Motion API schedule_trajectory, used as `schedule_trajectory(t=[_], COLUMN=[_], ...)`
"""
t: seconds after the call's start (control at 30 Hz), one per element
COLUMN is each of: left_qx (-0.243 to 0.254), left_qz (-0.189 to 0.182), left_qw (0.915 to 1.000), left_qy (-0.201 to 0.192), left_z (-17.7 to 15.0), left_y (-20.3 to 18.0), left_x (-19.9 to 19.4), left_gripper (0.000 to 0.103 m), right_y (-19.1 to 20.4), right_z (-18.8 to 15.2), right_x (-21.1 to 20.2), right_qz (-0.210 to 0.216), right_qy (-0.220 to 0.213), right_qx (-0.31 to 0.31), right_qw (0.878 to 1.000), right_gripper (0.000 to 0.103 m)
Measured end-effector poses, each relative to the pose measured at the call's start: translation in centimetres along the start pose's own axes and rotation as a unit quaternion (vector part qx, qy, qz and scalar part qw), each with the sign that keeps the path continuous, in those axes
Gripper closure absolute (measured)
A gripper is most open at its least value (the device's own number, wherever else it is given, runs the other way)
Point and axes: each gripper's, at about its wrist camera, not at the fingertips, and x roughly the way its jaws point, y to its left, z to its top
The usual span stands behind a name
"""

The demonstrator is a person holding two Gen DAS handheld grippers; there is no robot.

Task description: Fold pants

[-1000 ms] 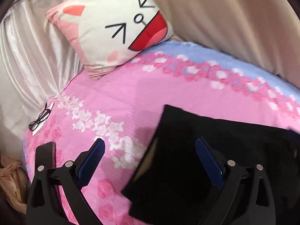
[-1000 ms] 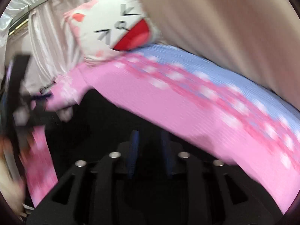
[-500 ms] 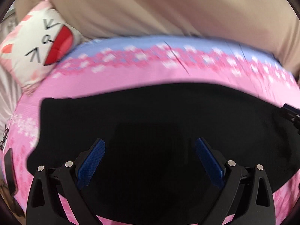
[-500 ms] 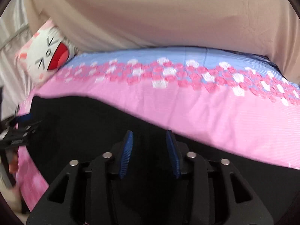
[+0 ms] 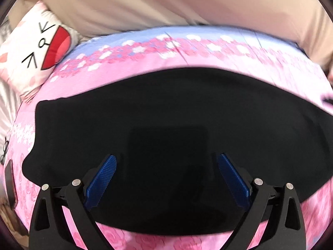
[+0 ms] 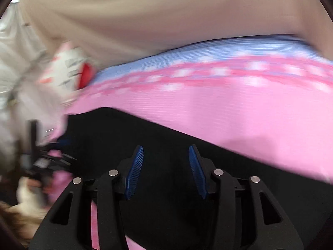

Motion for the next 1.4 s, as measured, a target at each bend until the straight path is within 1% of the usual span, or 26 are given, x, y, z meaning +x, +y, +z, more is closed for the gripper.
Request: schedule_trajectory(t=[0.03, 0.07, 0.1, 0.17, 0.23, 0.3, 0.33, 0.37, 0.4, 0.47, 0.57, 0.63, 0.7, 0.73, 0.8, 0.87, 0.9, 0.97, 1.03, 1.1, 1.2, 1.27, 1.3, 1.33, 1.37, 1.4], left_qx=[0.006, 0.007, 0.006, 0.001, 0.006, 0.009, 0.015, 0.017, 0.018, 0.018, 0.022, 0.023, 0.024, 0.024, 0.025, 0.024, 0.024, 0.024, 0.023, 0.022, 0.021, 0.020, 0.019, 0.020, 0.020, 0.019], left_qz=[-0.007, -0.011, -0.021, -0.026, -0.029, -0.032, -0.033, -0.036, -0.039, -0.044, -0.044, -0.044, -0.048, -0.049, -0.049, -0.049, -0.050, -0.048, -0.047, -0.047, -0.047, -0.047, -0.047, -0.046, -0.046, -0.047], left_qw=[0.9999, 0.9997, 0.9992, 0.9993, 0.9993, 0.9992, 0.9991, 0.9990, 0.9988, 0.9986, 0.9985, 0.9985, 0.9983, 0.9983, 0.9984, 0.9984, 0.9984, 0.9984, 0.9985, 0.9986, 0.9986, 0.9986, 0.9987, 0.9987, 0.9987, 0.9987], left_qy=[0.013, 0.022, 0.034, 0.027, 0.025, 0.024, 0.023, 0.023, 0.024, 0.024, 0.022, 0.022, 0.021, 0.020, 0.016, 0.015, 0.015, 0.015, 0.015, 0.015, 0.013, 0.012, 0.010, 0.009, 0.009, 0.009], left_z=[-0.7, -1.1, -1.7, -2.5, -3.0, -3.2, -3.3, -3.4, -3.5, -3.6, -3.6, -3.6, -3.7, -3.7, -3.8, -3.7, -3.7, -3.6, -3.5, -3.4, -3.5, -3.5, -3.5, -3.6, -3.5, -3.5], left_y=[-0.3, -0.3, -0.4, -0.2, -0.2, -0.1, -0.1, -0.1, 0.0, 0.2, 0.1, 0.1, 0.1, 0.1, 0.1, 0.2, 0.2, 0.2, 0.2, 0.1, 0.1, 0.1, 0.1, 0.0, -0.1, -0.1], left_x=[0.3, 0.5, 0.9, 0.7, 0.5, 0.4, 0.3, 0.3, 0.2, 0.3, 0.3, 0.3, 0.3, 0.3, 0.2, 0.3, 0.3, 0.3, 0.3, 0.3, 0.3, 0.3, 0.3, 0.2, 0.2, 0.2], left_gripper=[0.006, 0.006, 0.006, 0.005, 0.005, 0.005, 0.005, 0.005, 0.005, 0.005, 0.005, 0.005, 0.005, 0.005, 0.005, 0.005, 0.005, 0.005, 0.005, 0.005, 0.005, 0.005, 0.005, 0.005, 0.005, 0.005], right_y=[0.3, 0.9, 1.7, 2.6, 3.4, 4.2, 4.8, 5.3, 6.6, 9.0, 9.8, 10.0, 10.0, 10.2, 10.4, 11.3, 11.6, 12.0, 12.1, 12.0, 11.4, 10.7, 9.9, 9.2, 8.5, 8.1], right_z=[1.5, 3.5, 4.5, 7.1, 8.3, 8.8, 8.6, 8.0, 7.1, 5.8, 5.5, 5.8, 6.0, 5.8, 4.9, 3.8, 3.8, 4.2, 5.6, 7.3, 9.6, 10.9, 12.0, 13.0, 13.9, 14.4], right_x=[1.4, 3.5, 5.1, 9.2, 12.8, 16.9, 18.0, 18.5, 18.5, 17.6, 16.9, 16.7, 16.4, 16.3, 16.6, 16.6, 16.7, 17.6, 19.2, 21.5, 24.5, 25.4, 25.6, 25.6, 25.6, 25.2], right_qz=[0.027, 0.049, 0.062, 0.077, 0.083, 0.080, 0.089, 0.100, 0.110, 0.093, 0.099, 0.081, 0.089, 0.095, 0.106, 0.122, 0.122, 0.127, 0.142, 0.143, 0.198, 0.213, 0.212, 0.186, 0.144, 0.113], right_qy=[0.015, 0.035, 0.052, 0.093, 0.135, 0.188, 0.212, 0.225, 0.235, 0.229, 0.225, 0.220, 0.219, 0.225, 0.254, 0.265, 0.266, 0.264, 0.254, 0.247, 0.249, 0.234, 0.203, 0.177, 0.161, 0.144], right_qx=[-0.012, -0.028, -0.038, -0.051, -0.065, -0.077, -0.083, -0.092, -0.126, -0.198, -0.220, -0.227, -0.230, -0.235, -0.246, -0.273, -0.278, -0.271, -0.254, -0.234, -0.174, -0.138, -0.125, -0.116, -0.108, -0.099], right_qw=[0.999, 0.998, 0.996, 0.991, 0.985, 0.976, 0.970, 0.965, 0.958, 0.949, 0.944, 0.945, 0.944, 0.941, 0.929, 0.917, 0.915, 0.917, 0.922, 0.930, 0.932, 0.939, 0.948, 0.959, 0.971, 0.978], right_gripper=[0.045, 0.041, 0.039, 0.039, 0.039, 0.039, 0.038, 0.038, 0.039, 0.038, 0.038, 0.039, 0.039, 0.039, 0.038, 0.038, 0.037, 0.030, 0.022, 0.022, 0.022, 0.022, 0.026, 0.029, 0.029, 0.028])
